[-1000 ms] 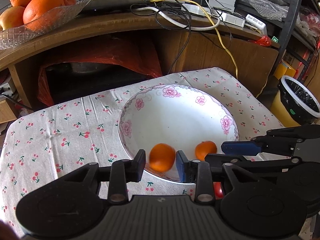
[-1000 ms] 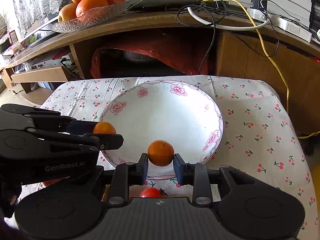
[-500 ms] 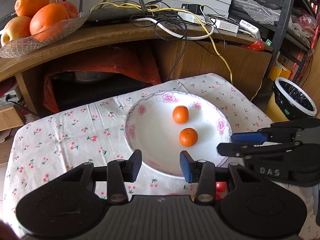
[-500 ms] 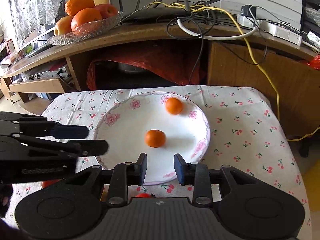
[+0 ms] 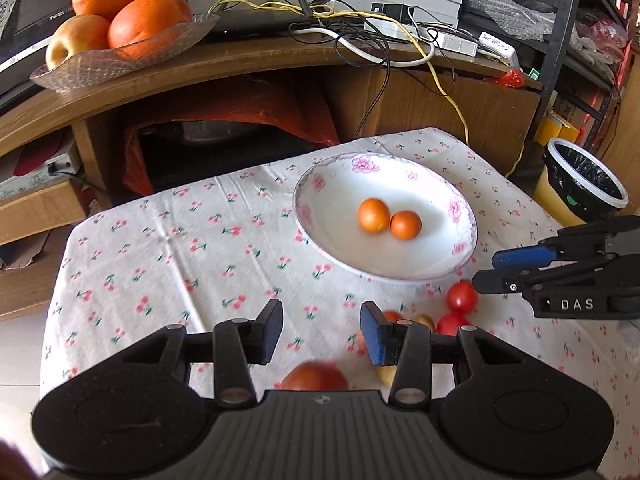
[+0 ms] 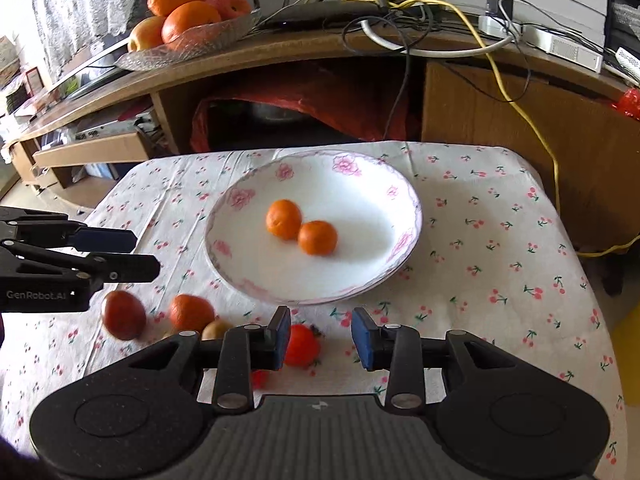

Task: Organize fruits
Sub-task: 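Move left tool to the dark red tomato while right tool approaches a red tomato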

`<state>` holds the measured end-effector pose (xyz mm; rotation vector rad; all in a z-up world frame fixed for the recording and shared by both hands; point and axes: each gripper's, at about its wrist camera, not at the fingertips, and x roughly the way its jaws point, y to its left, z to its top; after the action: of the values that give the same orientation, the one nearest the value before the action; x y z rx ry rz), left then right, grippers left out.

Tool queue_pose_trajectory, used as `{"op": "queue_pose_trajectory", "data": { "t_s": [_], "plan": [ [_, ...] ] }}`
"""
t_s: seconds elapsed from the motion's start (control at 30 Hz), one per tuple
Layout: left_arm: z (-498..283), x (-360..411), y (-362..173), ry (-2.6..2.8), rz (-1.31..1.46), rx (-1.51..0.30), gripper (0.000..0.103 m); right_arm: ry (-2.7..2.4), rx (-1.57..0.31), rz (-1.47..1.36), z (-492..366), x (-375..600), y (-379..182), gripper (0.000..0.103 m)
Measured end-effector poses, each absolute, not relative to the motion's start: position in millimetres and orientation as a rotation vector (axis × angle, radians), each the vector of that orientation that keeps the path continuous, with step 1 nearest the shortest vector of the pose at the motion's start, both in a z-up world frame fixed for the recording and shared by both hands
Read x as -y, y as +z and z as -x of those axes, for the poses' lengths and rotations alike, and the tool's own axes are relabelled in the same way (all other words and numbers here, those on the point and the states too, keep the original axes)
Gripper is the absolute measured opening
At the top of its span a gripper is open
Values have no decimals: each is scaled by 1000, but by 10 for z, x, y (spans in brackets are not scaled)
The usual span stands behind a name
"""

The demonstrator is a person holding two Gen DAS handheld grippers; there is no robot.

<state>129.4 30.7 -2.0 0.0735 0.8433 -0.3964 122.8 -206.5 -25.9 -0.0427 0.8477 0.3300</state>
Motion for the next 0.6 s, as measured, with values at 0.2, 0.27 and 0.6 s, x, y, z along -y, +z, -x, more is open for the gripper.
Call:
{"op": "queue_pose_trajectory", "data": {
  "t_s": [0.2,0.27,0.6],
  "plan": [
    [-1189,-418,-123,-404,-96,-877,51,344,-866,61,-1165,2013,-311,31],
    [-1156,-424,-163,-413,-111,-887,51,342,-875,61,-1163,2019,-336,31],
    [-1081,-279,-300,-486,-170,-921,61,355,-893,58,-1150,2023,-376,36]
  ]
}}
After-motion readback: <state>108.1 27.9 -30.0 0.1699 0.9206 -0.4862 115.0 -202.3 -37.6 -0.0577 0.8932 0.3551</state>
